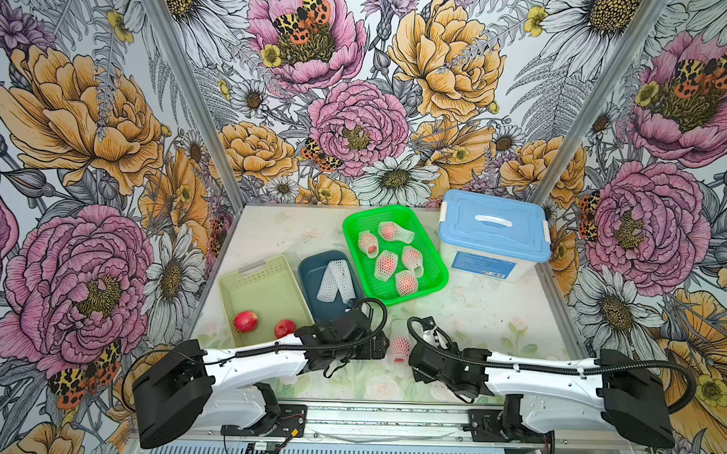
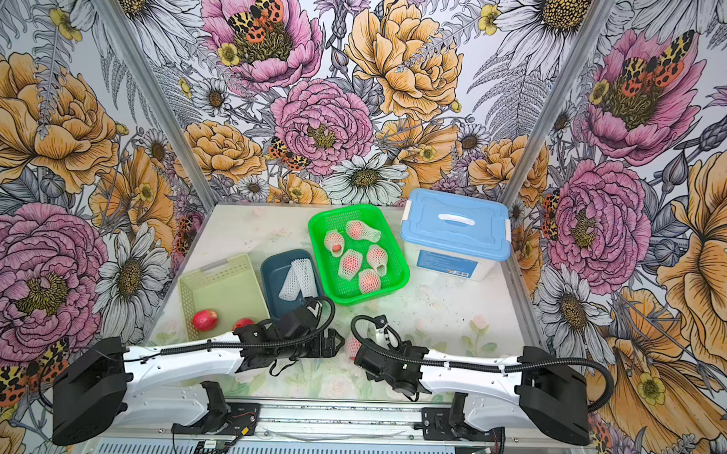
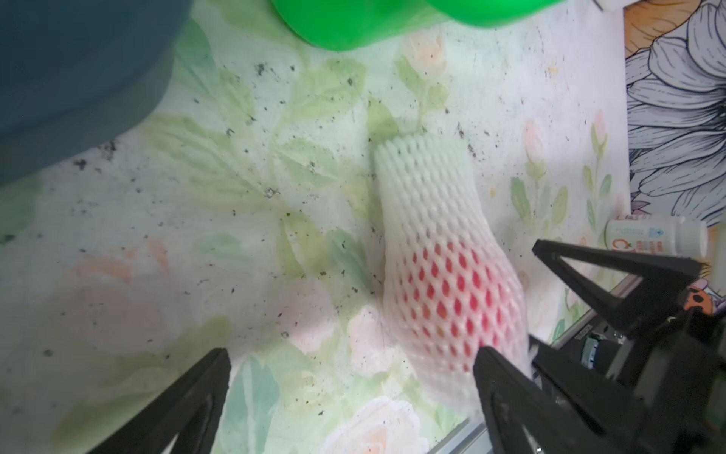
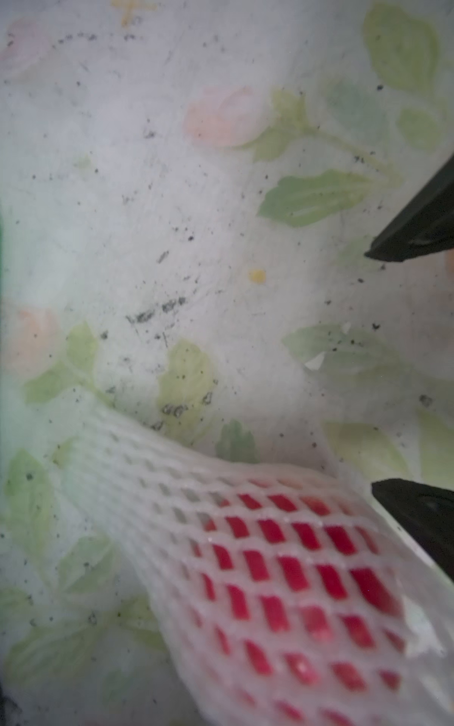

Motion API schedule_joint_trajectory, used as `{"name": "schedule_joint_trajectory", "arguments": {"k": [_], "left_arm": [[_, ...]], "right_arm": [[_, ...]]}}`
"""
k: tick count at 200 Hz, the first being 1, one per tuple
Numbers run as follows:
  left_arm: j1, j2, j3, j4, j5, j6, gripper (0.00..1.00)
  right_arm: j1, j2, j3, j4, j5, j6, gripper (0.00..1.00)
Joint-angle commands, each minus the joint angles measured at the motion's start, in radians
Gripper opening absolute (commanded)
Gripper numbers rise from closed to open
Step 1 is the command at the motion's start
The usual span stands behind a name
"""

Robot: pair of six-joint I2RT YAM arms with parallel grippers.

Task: Remove foam nets from apples
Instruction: Remove the foam net from the apple.

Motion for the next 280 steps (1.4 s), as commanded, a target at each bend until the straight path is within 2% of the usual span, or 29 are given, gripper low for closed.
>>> {"name": "schedule_joint_trajectory", "arguments": {"k": [1,31,66,107,144,171,197,242,280], "left_arm": [[0.025,-0.023,-0.014,-0.013,-0.005,-0.009,0.99],[0.048,-0.038,-0.009,-0.035,0.003,0.007,0.99],[0.089,-0.066,-0.026,-0.048,0.018,0.013,0.99],[0.112,-0.077,-0.028,-0.049,0.038,0.025,0.99],[0.111,-0.059,-0.015,-0.046,0.061,0.048,0.99],[0.111,-0.035,0.001,-0.046,0.071,0.060,0.99],[0.114,0.001,0.017,-0.048,0.084,0.075,0.99],[0.109,0.044,0.032,-0.047,0.108,0.094,0.99],[0.114,0.048,0.029,-0.049,0.104,0.099,0.99]], "right_arm": [[0.073,0.047,0.070,0.041,0.049,0.012,0.90],[0.096,0.058,0.119,0.055,0.062,-0.031,0.91],[0.012,-0.106,0.047,0.064,0.007,-0.020,0.91],[-0.177,-0.275,-0.026,0.080,-0.134,-0.051,0.93],[-0.366,-0.305,-0.092,0.231,-0.341,-0.084,0.94],[-0.474,-0.245,-0.143,0.412,-0.509,-0.042,0.94],[-0.528,-0.123,-0.203,0.681,-0.643,0.024,0.93],[-0.528,0.108,-0.189,0.960,-0.747,0.076,0.92],[-0.518,0.189,-0.166,1.029,-0.777,0.084,0.92]]}}
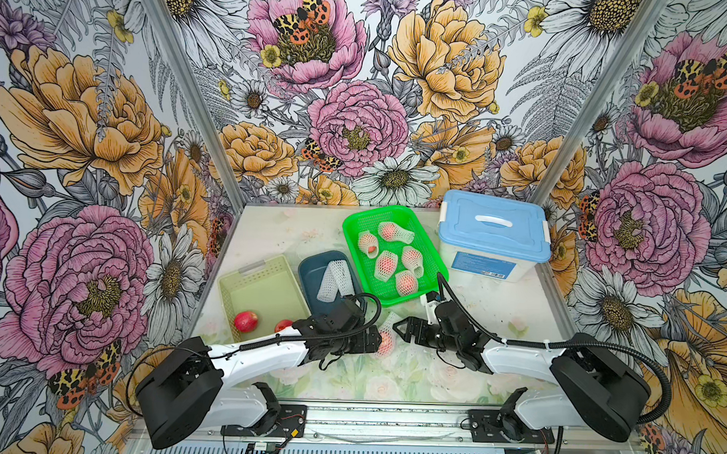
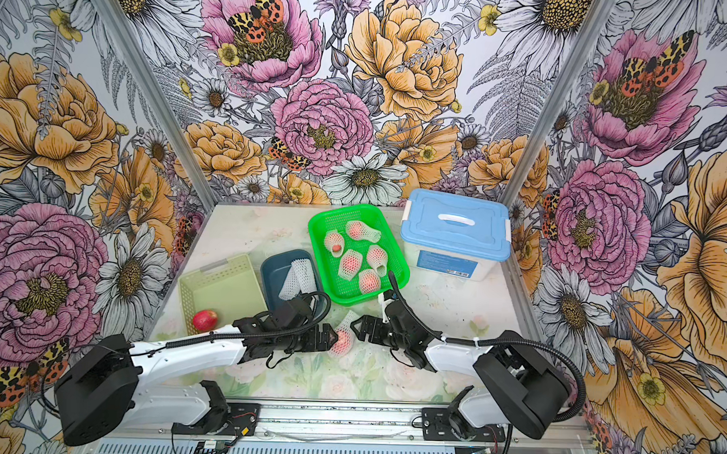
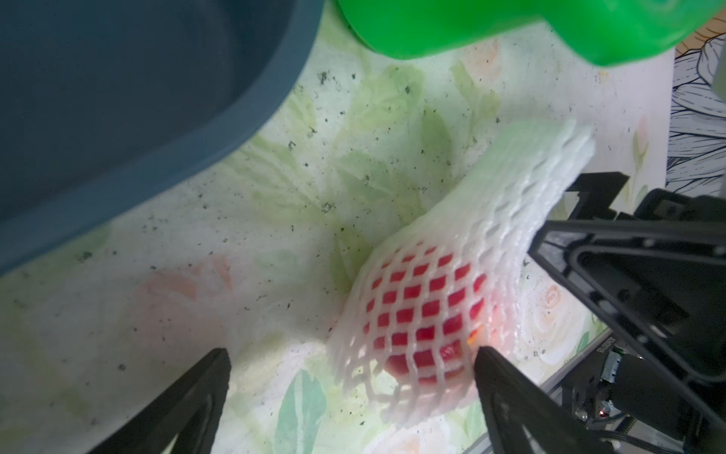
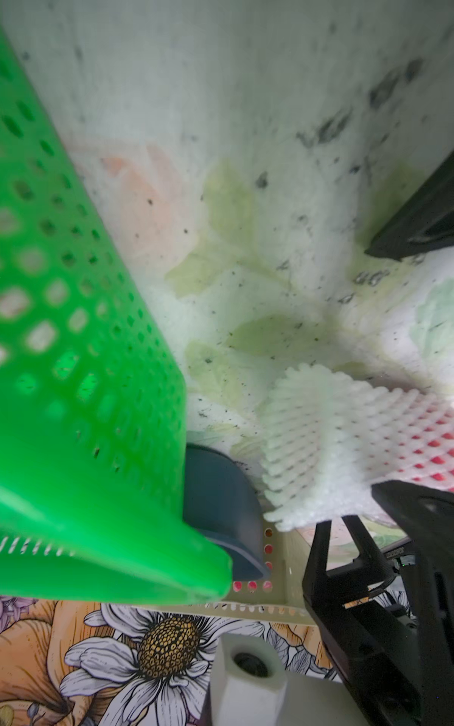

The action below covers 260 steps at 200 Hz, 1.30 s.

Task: Remove foam nets from apples
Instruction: Remove the foam net from the apple.

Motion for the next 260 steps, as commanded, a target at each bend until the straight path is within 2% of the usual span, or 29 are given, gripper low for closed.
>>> {"name": "schedule_joint_trajectory", "arguments": {"k": [1,54,100,130,156,198,260], "left_arm": [[0.008,0.005,0.019,-0.007,0.011,0.023,0.99],[0.012,0.031,0.026,-0.007,0.017,0.032,0.99],[0.016,0.012,0.019,-0.012,0.017,0.040,0.99],[0.018,-0.016,0.013,-0.024,0.014,0.040,0.99],[0.020,-0.039,0.005,-0.032,0.008,0.039,0.99],[0.024,-0.046,0.008,-0.033,0.009,0.040,0.99],[0.025,-0.105,0.023,-0.072,0.008,0.052,0.99]], "right_arm": [[0.008,0.040,0.027,0.128,-0.052,0.022,0.91],[0.021,0.127,-0.011,0.359,-0.108,0.089,0.90],[0.028,0.216,0.017,0.442,-0.147,0.104,0.90],[0.033,0.281,0.026,0.513,-0.147,0.131,0.86],[0.059,0.305,0.018,0.563,-0.139,0.145,0.76],[0.082,0.304,-0.007,0.603,-0.096,0.162,0.49],[0.082,0.256,-0.110,0.695,0.031,0.183,0.31]]}}
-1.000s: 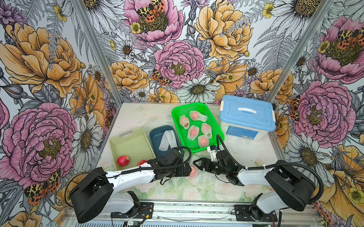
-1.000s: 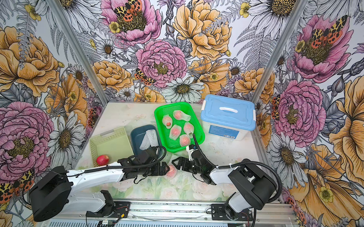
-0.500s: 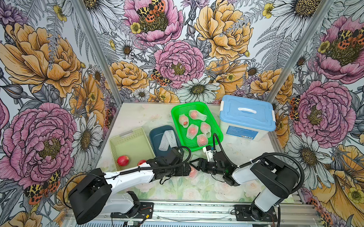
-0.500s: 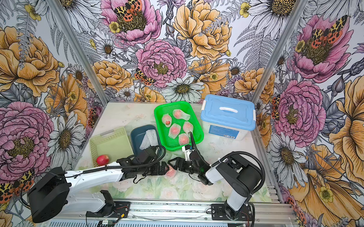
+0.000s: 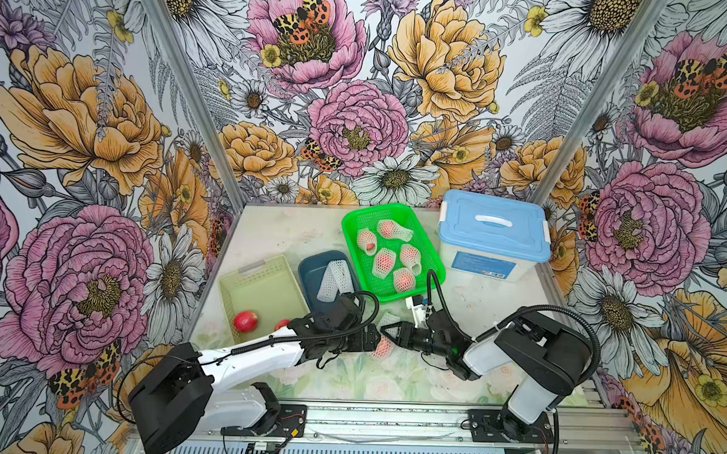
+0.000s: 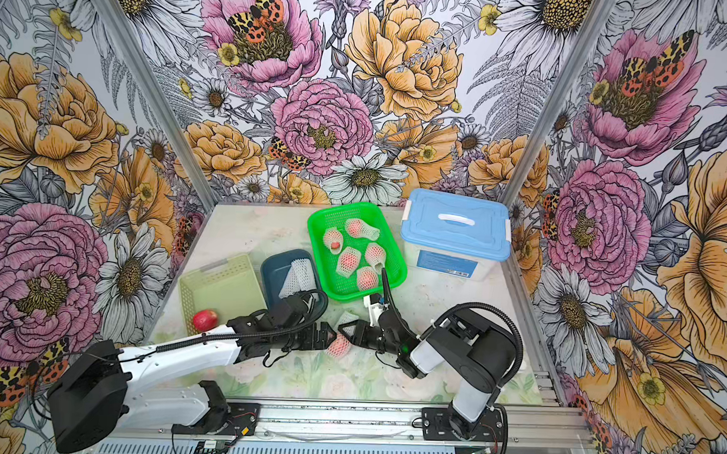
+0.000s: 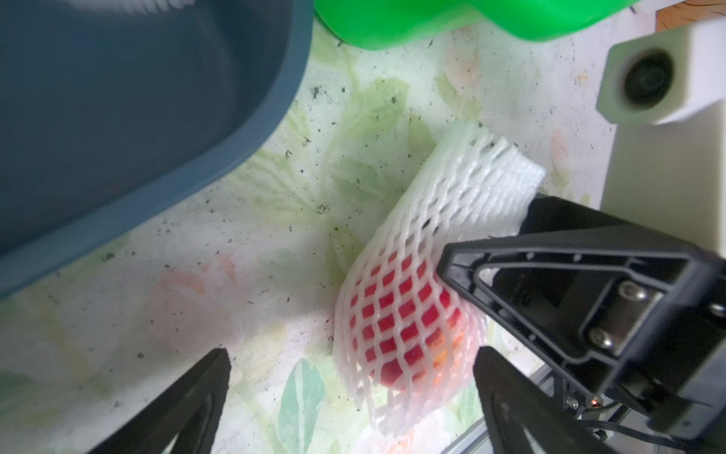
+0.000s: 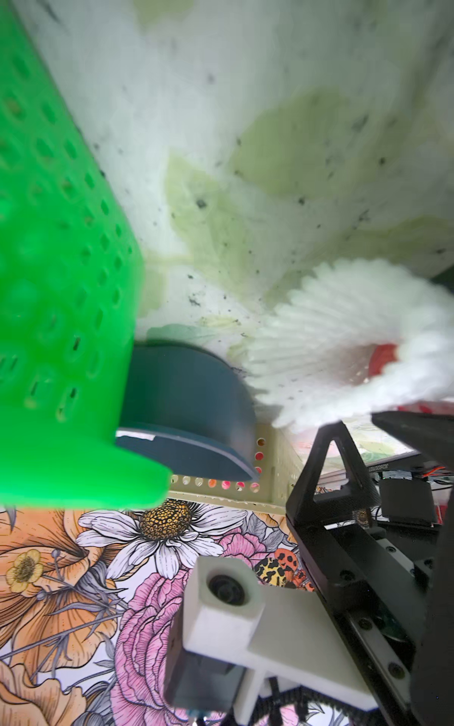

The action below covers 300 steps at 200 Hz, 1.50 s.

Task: Remove foam nets from apples
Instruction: Remove the foam net from the apple.

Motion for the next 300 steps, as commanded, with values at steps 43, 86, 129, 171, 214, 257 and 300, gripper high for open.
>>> {"name": "schedule_joint_trajectory", "arguments": {"k": [43,86,129,171,214,257,300], "left_arm": [[0.013,-0.124,-0.005,-0.044,0.035,0.015,0.99],[0.008,-0.261,-0.105,-0.023,0.086,-0.042,0.99],[0.002,-0.317,-0.210,0.136,0.120,-0.107,0.89],[-0.003,-0.292,-0.231,0.224,0.142,-0.127,0.62],[-0.005,-0.238,-0.265,0.359,0.167,-0.157,0.33],[-0.007,-0.129,-0.255,0.457,0.206,-0.157,0.27],[-0.018,-0.011,-0.193,0.502,0.233,-0.132,0.30]], "right_arm": [[0.039,-0.050,-0.112,0.119,0.189,0.024,0.18],[0.077,-0.062,-0.192,0.168,0.329,0.052,0.00],[0.120,-0.111,-0.214,0.087,0.453,0.051,0.00],[0.156,-0.171,-0.164,-0.078,0.495,0.014,0.00],[0.159,-0.169,-0.131,-0.153,0.502,0.012,0.00],[0.158,-0.145,-0.132,-0.129,0.495,0.019,0.00],[0.157,-0.131,-0.131,-0.114,0.488,0.017,0.00]]}}
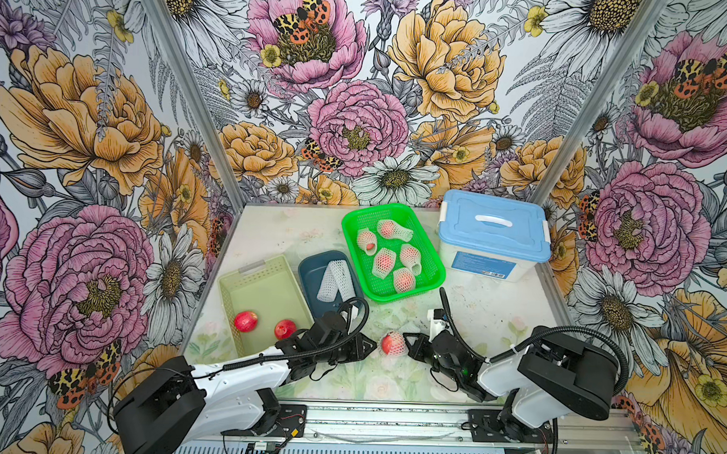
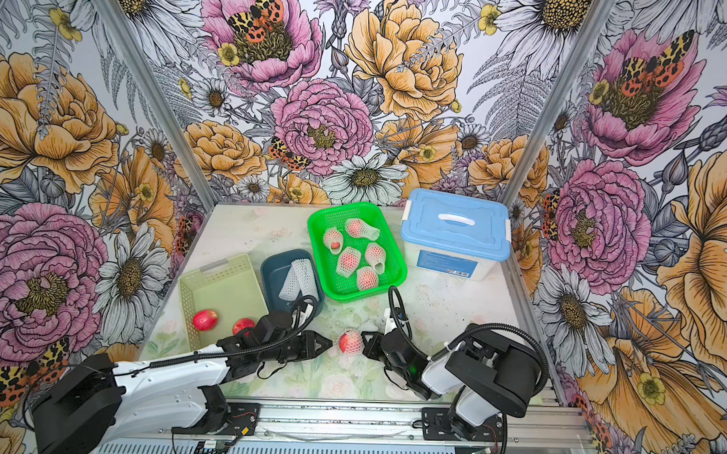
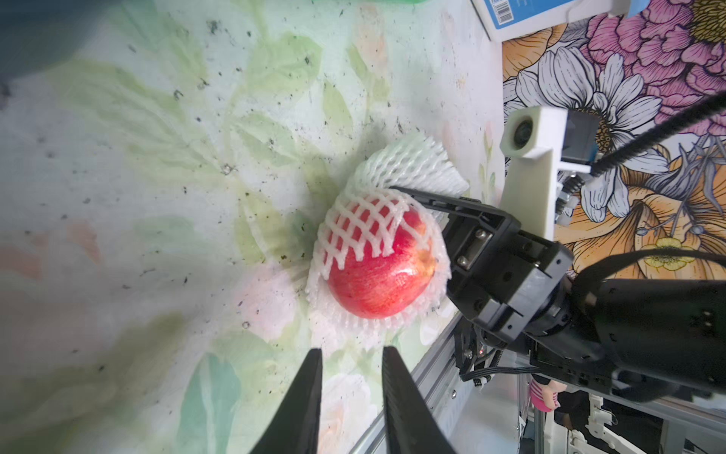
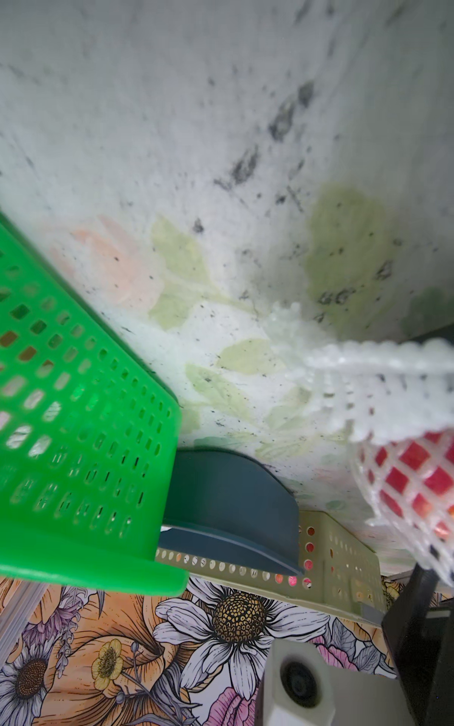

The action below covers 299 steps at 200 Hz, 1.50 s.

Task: Remove foam nets from apples
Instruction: Remove the foam net from the apple.

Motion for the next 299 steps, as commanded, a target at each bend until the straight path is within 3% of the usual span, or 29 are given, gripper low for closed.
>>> {"name": "schedule_joint_trajectory", "arguments": {"k": [1,89,128,190,268,299], "left_arm": [[-0.012,0.056,0.051,0.074,0.043,0.025,0.31],[-0.065,0.213,0.115,0.153,0.057,0.032,0.42],[-0.063,0.232,0.121,0.159,0.053,0.036,0.52],[-0.040,0.251,0.106,0.183,0.040,0.031,0.58],[0.003,0.220,0.073,0.220,0.044,0.022,0.51],[0.010,0.231,0.083,0.220,0.052,0.028,0.53]], "right_arm": [[0.002,0.022,0.011,0.013,0.016,-0.018,0.00],[-0.009,0.074,0.006,0.081,-0.008,-0.009,0.00],[-0.010,0.076,0.008,0.082,-0.013,-0.011,0.00],[-0.017,0.095,0.017,0.104,-0.039,-0.017,0.00],[-0.036,0.144,0.020,0.159,-0.073,-0.009,0.00],[-0.039,0.154,0.025,0.169,-0.086,-0.015,0.00]]}}
